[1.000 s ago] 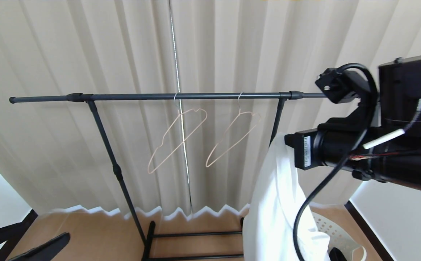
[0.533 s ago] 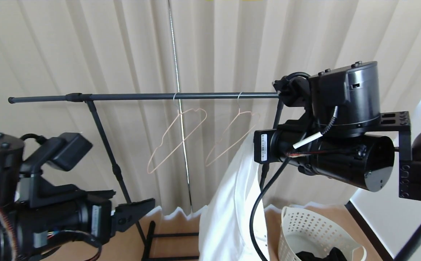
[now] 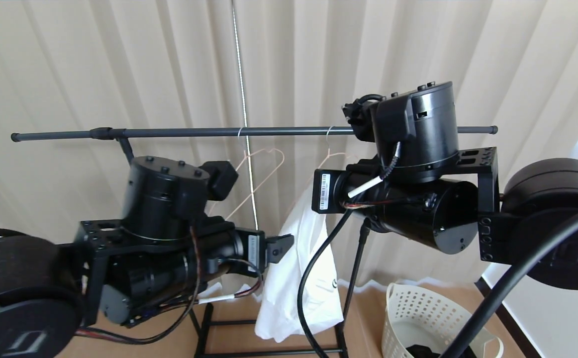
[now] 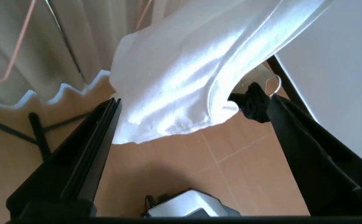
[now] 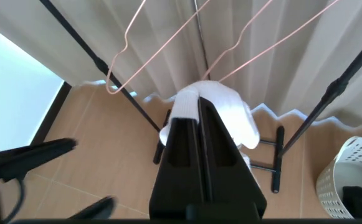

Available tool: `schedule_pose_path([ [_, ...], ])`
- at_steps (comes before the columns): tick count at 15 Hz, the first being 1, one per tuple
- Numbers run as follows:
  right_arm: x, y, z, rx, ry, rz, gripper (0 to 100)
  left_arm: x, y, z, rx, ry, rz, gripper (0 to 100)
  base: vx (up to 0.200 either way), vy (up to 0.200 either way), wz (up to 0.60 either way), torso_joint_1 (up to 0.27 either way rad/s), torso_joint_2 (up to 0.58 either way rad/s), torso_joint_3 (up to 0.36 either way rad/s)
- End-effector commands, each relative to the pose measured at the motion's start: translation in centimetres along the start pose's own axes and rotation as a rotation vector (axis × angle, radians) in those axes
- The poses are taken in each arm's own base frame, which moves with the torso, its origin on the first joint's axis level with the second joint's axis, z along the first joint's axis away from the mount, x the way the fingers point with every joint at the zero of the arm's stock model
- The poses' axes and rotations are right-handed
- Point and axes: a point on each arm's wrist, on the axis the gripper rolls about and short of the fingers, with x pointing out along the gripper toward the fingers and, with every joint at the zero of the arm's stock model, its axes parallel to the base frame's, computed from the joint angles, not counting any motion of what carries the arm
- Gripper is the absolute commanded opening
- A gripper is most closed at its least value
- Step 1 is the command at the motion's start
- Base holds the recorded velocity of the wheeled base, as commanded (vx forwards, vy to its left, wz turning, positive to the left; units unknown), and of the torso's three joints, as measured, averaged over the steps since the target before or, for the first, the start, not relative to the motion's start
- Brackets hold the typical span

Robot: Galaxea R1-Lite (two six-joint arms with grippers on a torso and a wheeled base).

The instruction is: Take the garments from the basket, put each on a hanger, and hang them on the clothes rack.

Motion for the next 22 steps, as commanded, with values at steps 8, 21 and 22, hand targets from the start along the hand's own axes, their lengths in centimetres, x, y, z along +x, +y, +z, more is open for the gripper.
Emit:
schedule_pose_path([
  [8, -0.2, -0.4, -0.8, -0.01, -0.005, -0.072, 0, 9.1, -2.6, -1.4, -0.025, -0.035, 0.127, 100, 0.0, 0.0, 0.0, 0.0, 0.0, 0.0],
  [21, -1.4, -4.1, 1.7, 0.019, -0.072, -0.154, 0, 10.9, 2.3, -6.3, 0.024, 0.121, 0.362, 100, 0.0, 0.0, 0.0, 0.0, 0.0, 0.0],
  [22, -1.3, -4.5, 1.9, 0.013, -0.076, -0.166, 0, 10.6, 2.3, -6.4, 0.031, 0.126, 0.36, 100, 0.0, 0.0, 0.0, 0.0, 0.0, 0.0],
])
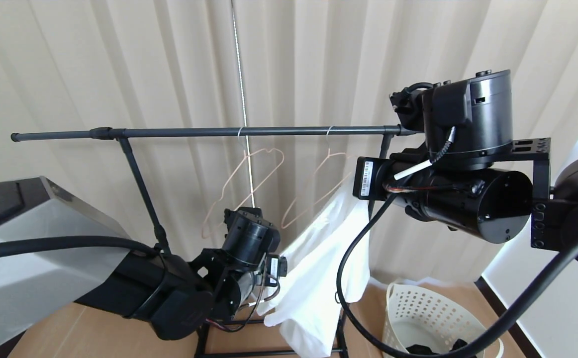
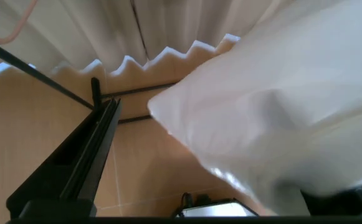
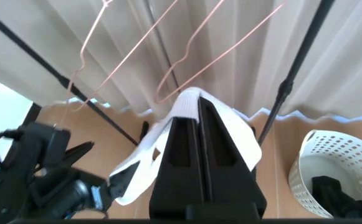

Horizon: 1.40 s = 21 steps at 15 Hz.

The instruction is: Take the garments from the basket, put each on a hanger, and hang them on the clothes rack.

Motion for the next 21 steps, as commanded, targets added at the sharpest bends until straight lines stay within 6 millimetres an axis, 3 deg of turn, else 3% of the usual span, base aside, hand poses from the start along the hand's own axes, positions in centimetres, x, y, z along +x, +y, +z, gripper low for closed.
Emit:
schedule_pose_path([
  [1, 0.3, -0.7, 0.4, 0.003, -0.009, -0.021, 0, -0.2, 0.2, -0.6, 0.015, 0.018, 0.006, 100, 0.0, 0.0, 0.0, 0.0, 0.0, 0.0],
  [4, 1.0, -1.8, 0.8, -0.002, -0.016, -0.061, 0, -1.6, 0.5, -0.5, 0.014, 0.006, -0.005, 100, 0.0, 0.0, 0.0, 0.0, 0.0, 0.0],
  [6, 1.2, -2.4, 0.8, -0.018, -0.014, -0.081, 0, -3.4, 0.3, 0.1, 0.013, -0.035, -0.02, 100, 0.0, 0.0, 0.0, 0.0, 0.0, 0.0],
  [7, 1.0, -2.7, 0.5, -0.046, -0.004, -0.084, 0, -5.5, -0.2, 0.6, 0.013, -0.074, -0.054, 0, 0.0, 0.0, 0.0, 0.0, 0.0, 0.0],
  [8, 1.0, -2.7, 0.5, -0.052, -0.004, -0.084, 0, -6.1, -0.3, 0.8, 0.016, -0.084, -0.065, 0, 0.0, 0.0, 0.0, 0.0, 0.0, 0.0],
  [10, 0.8, -2.9, 0.2, -0.07, 0.002, -0.088, 0, -9.2, 0.2, 2.5, 0.039, -0.171, -0.106, 0, 0.0, 0.0, 0.0, 0.0, 0.0, 0.0],
  [13, 0.3, -3.3, -0.1, -0.103, 0.008, -0.09, 0, -11.1, 1.3, 4.0, 0.057, -0.243, -0.107, 0, 0.0, 0.0, 0.0, 0.0, 0.0, 0.0],
  [17, -1.2, -4.7, -1.8, -0.267, 0.016, -0.081, 0, -11.3, 2.5, 5.8, 0.052, -0.293, -0.071, 0, 0.0, 0.0, 0.0, 0.0, 0.0, 0.0],
  [19, -2.4, -5.7, -3.3, -0.429, 0.002, -0.067, 0, -10.9, 3.1, 6.9, 0.031, -0.316, -0.043, 0, 0.0, 0.0, 0.0, 0.0, 0.0, 0.0],
  [21, -2.9, -5.2, -4.1, -0.485, -0.075, -0.026, 0, -10.0, 3.5, 7.3, 0.021, -0.311, -0.02, 0, 0.0, 0.0, 0.0, 0.0, 0.0, 0.0],
])
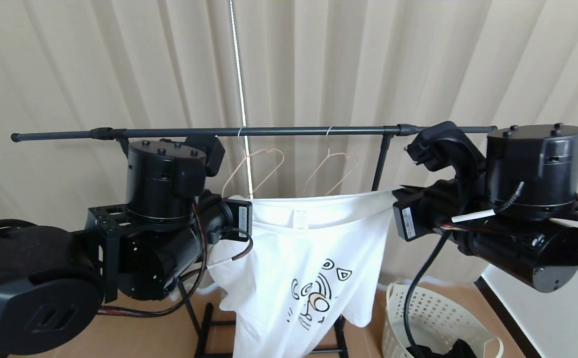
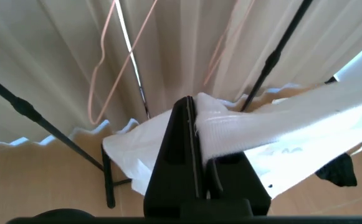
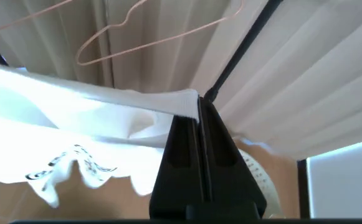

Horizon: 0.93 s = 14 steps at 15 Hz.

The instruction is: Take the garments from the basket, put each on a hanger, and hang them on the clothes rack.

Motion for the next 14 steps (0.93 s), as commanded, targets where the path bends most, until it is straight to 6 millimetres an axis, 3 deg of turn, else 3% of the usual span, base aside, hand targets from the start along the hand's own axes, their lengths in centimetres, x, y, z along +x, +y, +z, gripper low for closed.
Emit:
schedule_pose_path([
  [1, -1.4, 0.9, -0.7, -0.035, -0.043, 0.041, 0, 0.7, 0.2, 0.2, -0.006, -0.003, 0.017, 0, 0.0, 0.0, 0.0, 0.0, 0.0, 0.0],
  [10, -1.7, 1.3, -0.7, -0.041, -0.05, 0.056, 0, 1.1, -0.2, 1.6, -0.002, -0.042, 0.007, 0, 0.0, 0.0, 0.0, 0.0, 0.0, 0.0],
  [14, -3.1, 0.5, -1.9, -0.149, -0.022, 0.068, 0, 3.3, -1.1, 3.5, -0.007, -0.087, -0.04, 0, 0.0, 0.0, 0.0, 0.0, 0.0, 0.0],
])
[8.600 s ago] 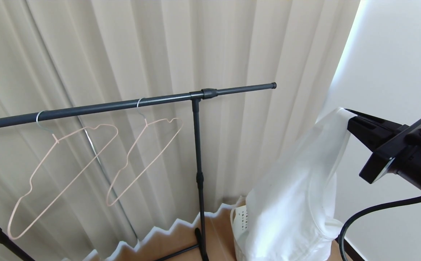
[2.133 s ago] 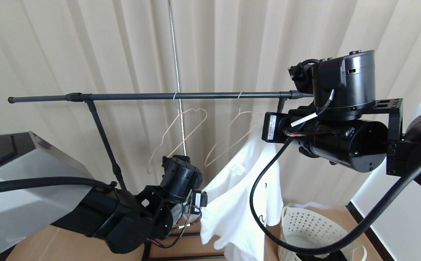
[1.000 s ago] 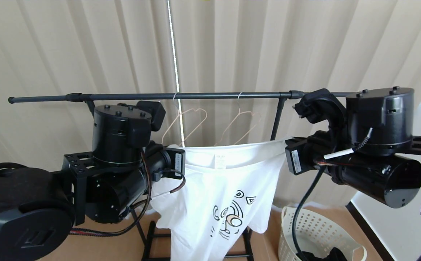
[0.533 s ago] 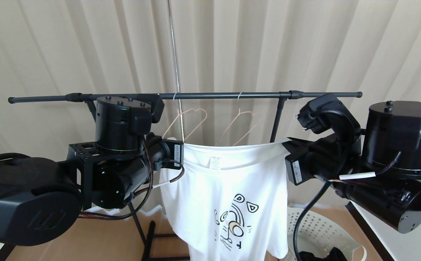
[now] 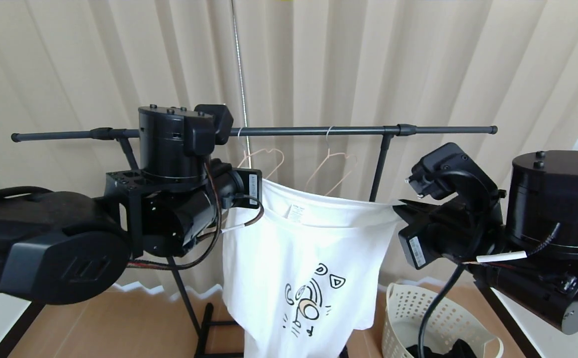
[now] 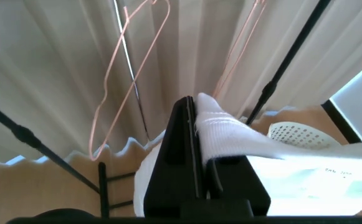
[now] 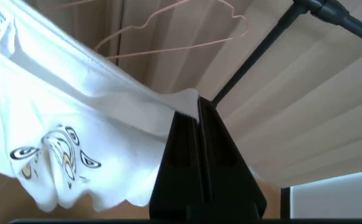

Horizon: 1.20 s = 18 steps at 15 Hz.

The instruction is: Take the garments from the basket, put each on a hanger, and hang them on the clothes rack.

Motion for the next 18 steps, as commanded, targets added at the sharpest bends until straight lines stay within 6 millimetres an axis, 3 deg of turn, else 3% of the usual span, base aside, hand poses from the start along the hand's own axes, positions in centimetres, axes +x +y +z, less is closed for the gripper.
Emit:
schedule_pose_path([
  [1, -1.7, 0.2, -0.7, -0.058, -0.003, 0.039, 0, 2.1, -0.9, 0.6, 0.012, -0.013, -0.041, 0, 0.0, 0.0, 0.0, 0.0, 0.0, 0.0],
  [4, -3.3, 2.0, -1.0, -0.113, 0.001, 0.135, 0, 3.8, -1.4, 1.2, 0.076, -0.034, -0.117, 0, 0.0, 0.0, 0.0, 0.0, 0.0, 0.0],
  [8, -5.1, 6.1, -1.0, -0.117, -0.023, 0.298, 0, 5.1, -2.6, 3.6, 0.111, -0.123, -0.24, 0, 0.0, 0.0, 0.0, 0.0, 0.0, 0.0],
  [11, -4.4, 8.8, -0.4, -0.005, -0.004, 0.349, 0, 5.4, -3.0, 4.3, 0.103, -0.15, -0.285, 0, 0.0, 0.0, 0.0, 0.0, 0.0, 0.0],
  [12, -4.4, 8.8, -0.4, -0.005, -0.004, 0.349, 0, 5.5, -3.1, 4.1, 0.104, -0.144, -0.288, 0, 0.0, 0.0, 0.0, 0.0, 0.0, 0.0],
  [13, -3.2, 10.5, 1.2, 0.155, 0.002, 0.357, 0, 6.0, -3.3, 3.7, 0.107, -0.138, -0.288, 0, 0.0, 0.0, 0.0, 0.0, 0.0, 0.0],
  [18, -2.7, 10.8, 1.8, 0.203, 0.001, 0.349, 0, 6.7, -4.3, 3.4, 0.088, -0.214, -0.295, 0, 0.0, 0.0, 0.0, 0.0, 0.0, 0.0],
])
